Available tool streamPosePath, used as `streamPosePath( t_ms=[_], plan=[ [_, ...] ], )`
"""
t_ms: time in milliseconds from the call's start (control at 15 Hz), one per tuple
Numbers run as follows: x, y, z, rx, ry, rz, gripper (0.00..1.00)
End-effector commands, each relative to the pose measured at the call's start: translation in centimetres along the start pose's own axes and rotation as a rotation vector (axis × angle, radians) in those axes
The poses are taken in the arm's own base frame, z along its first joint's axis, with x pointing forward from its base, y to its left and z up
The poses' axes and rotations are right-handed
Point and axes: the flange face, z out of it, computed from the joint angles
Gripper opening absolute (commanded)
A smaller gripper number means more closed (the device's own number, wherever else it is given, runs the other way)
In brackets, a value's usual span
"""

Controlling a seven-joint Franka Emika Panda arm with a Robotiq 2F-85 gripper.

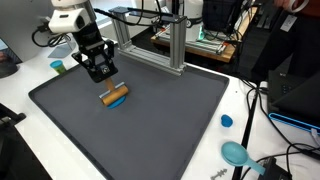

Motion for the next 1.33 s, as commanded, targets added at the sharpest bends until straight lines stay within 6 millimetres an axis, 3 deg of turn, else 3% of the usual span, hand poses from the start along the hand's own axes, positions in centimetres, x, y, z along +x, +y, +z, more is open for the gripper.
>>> streamPosePath(
  t_ms=[0,667,800,1267],
  plan=[
    [-1.8,-0.5,4.8,0.016,-0.084,0.010,0.22],
    [-1.6,-0.6,4.7,0.022,-0.145,0.047,0.22],
    [-1.6,-0.3,3.7,0.007,-0.145,0.055,0.22],
    [-1.6,-1.3,-3.6,0.009,-0.007,-0.008,0.22]
  ],
)
